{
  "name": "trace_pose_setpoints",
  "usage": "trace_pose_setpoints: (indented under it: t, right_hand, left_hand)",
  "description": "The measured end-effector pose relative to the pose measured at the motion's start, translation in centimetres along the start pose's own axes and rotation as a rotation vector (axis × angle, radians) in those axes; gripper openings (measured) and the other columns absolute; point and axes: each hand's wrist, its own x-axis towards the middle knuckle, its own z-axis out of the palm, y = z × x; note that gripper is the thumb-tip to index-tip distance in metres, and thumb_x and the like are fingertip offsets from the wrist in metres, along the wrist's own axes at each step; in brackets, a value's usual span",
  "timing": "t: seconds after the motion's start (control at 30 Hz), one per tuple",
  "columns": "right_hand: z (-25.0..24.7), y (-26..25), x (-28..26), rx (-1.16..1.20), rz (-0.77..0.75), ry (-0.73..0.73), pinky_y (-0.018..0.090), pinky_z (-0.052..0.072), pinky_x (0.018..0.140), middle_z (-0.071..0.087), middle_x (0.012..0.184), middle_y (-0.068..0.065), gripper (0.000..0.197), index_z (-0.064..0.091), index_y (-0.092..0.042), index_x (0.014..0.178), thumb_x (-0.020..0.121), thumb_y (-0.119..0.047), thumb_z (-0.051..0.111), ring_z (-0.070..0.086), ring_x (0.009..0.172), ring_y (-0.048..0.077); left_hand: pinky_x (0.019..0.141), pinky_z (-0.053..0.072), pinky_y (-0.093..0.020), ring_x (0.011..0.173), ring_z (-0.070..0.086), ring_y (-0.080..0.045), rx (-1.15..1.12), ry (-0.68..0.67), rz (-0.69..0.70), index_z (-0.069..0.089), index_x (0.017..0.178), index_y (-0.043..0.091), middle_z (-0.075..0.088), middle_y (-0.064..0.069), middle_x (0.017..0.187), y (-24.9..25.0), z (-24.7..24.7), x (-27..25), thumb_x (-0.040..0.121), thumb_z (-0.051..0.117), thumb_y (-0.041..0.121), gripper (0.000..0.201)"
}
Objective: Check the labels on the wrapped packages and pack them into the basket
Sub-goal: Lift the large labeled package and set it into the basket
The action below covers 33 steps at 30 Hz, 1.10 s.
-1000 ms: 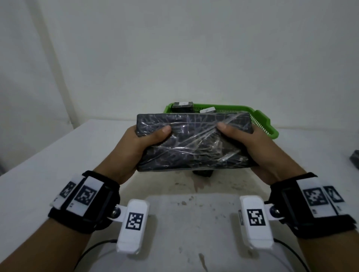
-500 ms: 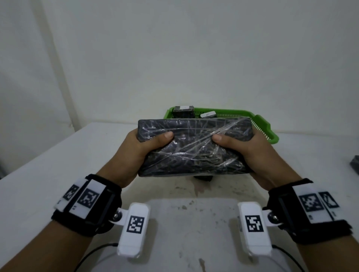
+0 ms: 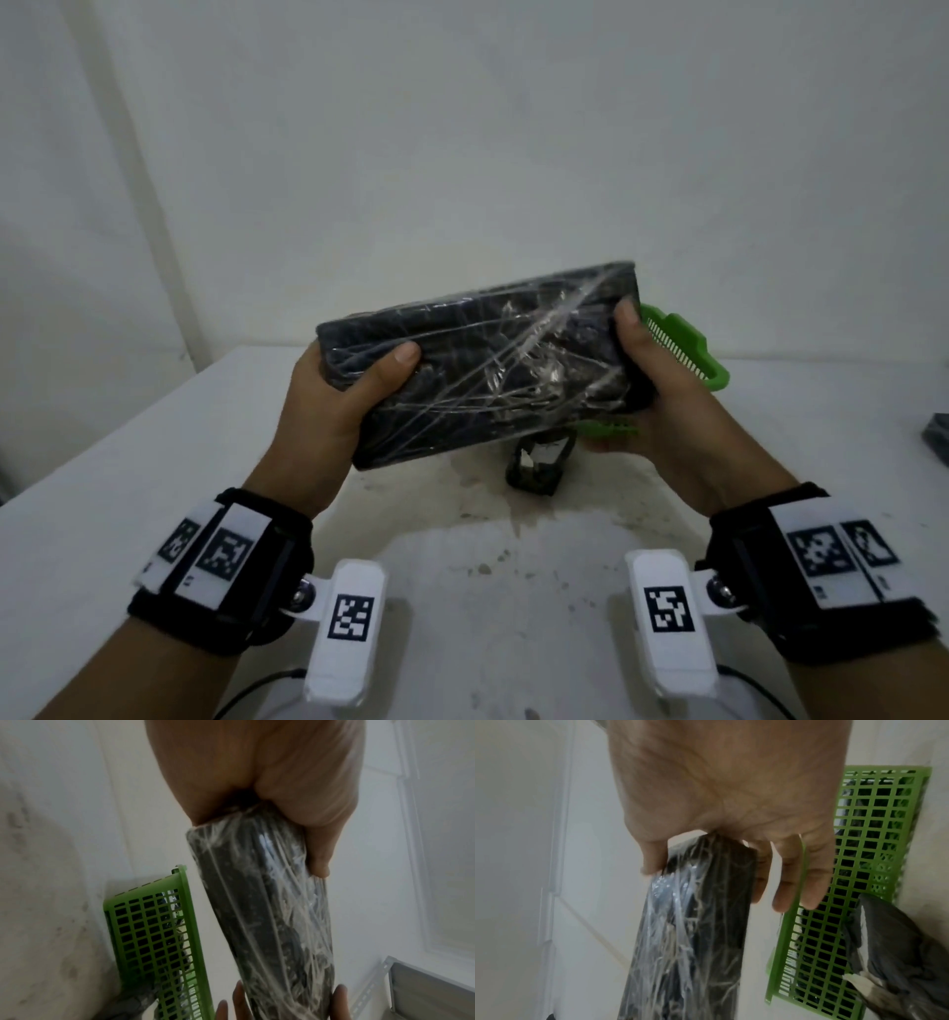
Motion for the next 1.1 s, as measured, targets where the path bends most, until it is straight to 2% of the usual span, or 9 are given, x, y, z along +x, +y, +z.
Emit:
trace_pose_setpoints:
  t: [0.17,0.4,0.53,0.6,0.7,0.77,0.87,0.93,1.1]
  right_hand:
    - [-0.2,-0.8,-0.6,0.225,0.106,-0.045,0.062,0.057,0.091,0.078,0.118,0.008,0.067,0.081,-0.029,0.112,0.090,-0.076,0.039,0.075,0.107,0.038]
    - [-1.5,-1.0,-0.2,0.263,0.137,-0.085,0.056,0.059,0.093,0.071,0.133,0.011,0.067,0.070,-0.021,0.132,0.083,-0.067,0.063,0.071,0.118,0.035]
    - [-0.9,-0.9,-0.3,0.174,0.030,-0.044,0.060,0.053,0.104,0.079,0.113,0.005,0.020,0.078,-0.024,0.100,0.095,-0.033,0.061,0.074,0.108,0.024]
    - [-0.8,-0.8,-0.2,0.155,-0.027,-0.042,0.065,0.050,0.106,0.079,0.108,0.007,0.026,0.082,-0.026,0.086,0.098,-0.025,0.059,0.073,0.103,0.027]
    - [-0.9,-0.7,-0.4,0.128,-0.097,-0.099,0.063,0.051,0.105,0.077,0.118,0.013,0.014,0.084,-0.027,0.088,0.087,-0.025,0.070,0.071,0.113,0.034]
    - [-1.0,-0.5,-0.3,0.123,-0.074,-0.149,0.061,0.049,0.109,0.074,0.125,0.017,0.023,0.084,-0.024,0.098,0.081,-0.031,0.070,0.067,0.122,0.039]
    - [-1.1,-0.2,0.0,0.090,-0.041,-0.160,0.062,0.045,0.113,0.074,0.126,0.018,0.043,0.081,-0.017,0.108,0.073,-0.042,0.077,0.065,0.124,0.040]
    - [-1.5,-0.1,0.3,0.072,-0.060,-0.125,0.064,0.046,0.110,0.073,0.126,0.020,0.061,0.076,-0.008,0.117,0.068,-0.044,0.079,0.062,0.125,0.045]
    - [-2.1,0.4,0.6,0.021,-0.075,-0.154,0.059,0.050,0.108,0.074,0.127,0.016,0.068,0.072,-0.009,0.125,0.069,-0.046,0.080,0.068,0.122,0.038]
  left_hand:
    - [0.098,0.053,-0.052,0.115,0.067,-0.034,0.082,-0.021,0.100,0.054,0.128,0.001,0.068,-0.018,0.122,0.2,-0.2,0.0,0.081,0.075,0.031,0.059]
    - [0.085,0.057,-0.022,0.109,0.069,-0.014,0.251,-0.107,0.128,0.048,0.131,0.011,0.070,0.003,0.115,0.6,0.1,-0.2,0.084,0.074,0.018,0.054]
    - [0.088,0.060,-0.031,0.115,0.067,-0.009,0.201,-0.196,-0.018,0.036,0.145,0.033,0.066,0.010,0.128,-0.2,0.4,-0.6,0.079,0.073,0.047,0.076]
    - [0.088,0.059,-0.042,0.117,0.068,-0.018,0.136,-0.207,-0.118,0.042,0.144,0.031,0.066,0.005,0.132,-0.4,0.5,-0.5,0.068,0.072,0.074,0.092]
    - [0.099,0.049,-0.047,0.123,0.064,-0.029,0.003,-0.184,-0.165,0.060,0.136,0.018,0.069,-0.008,0.130,-0.1,0.8,-0.1,0.091,0.059,0.048,0.055]
    - [0.107,0.043,-0.050,0.124,0.062,-0.035,-0.045,-0.157,-0.136,0.062,0.131,0.004,0.067,-0.018,0.129,0.1,0.4,0.2,0.093,0.058,0.031,0.047]
    - [0.109,0.041,-0.058,0.123,0.059,-0.043,-0.060,-0.149,-0.108,0.058,0.125,-0.009,0.062,-0.031,0.126,0.0,-0.3,0.2,0.085,0.070,0.045,0.068]
    - [0.107,0.048,-0.046,0.123,0.062,-0.034,-0.073,-0.175,-0.116,0.061,0.126,-0.001,0.066,-0.021,0.127,-0.2,-0.2,0.0,0.077,0.075,0.058,0.078]
    - [0.104,0.050,-0.040,0.121,0.064,-0.031,-0.076,-0.167,-0.110,0.067,0.123,0.005,0.069,-0.016,0.125,-0.6,0.0,0.3,0.081,0.074,0.039,0.054]
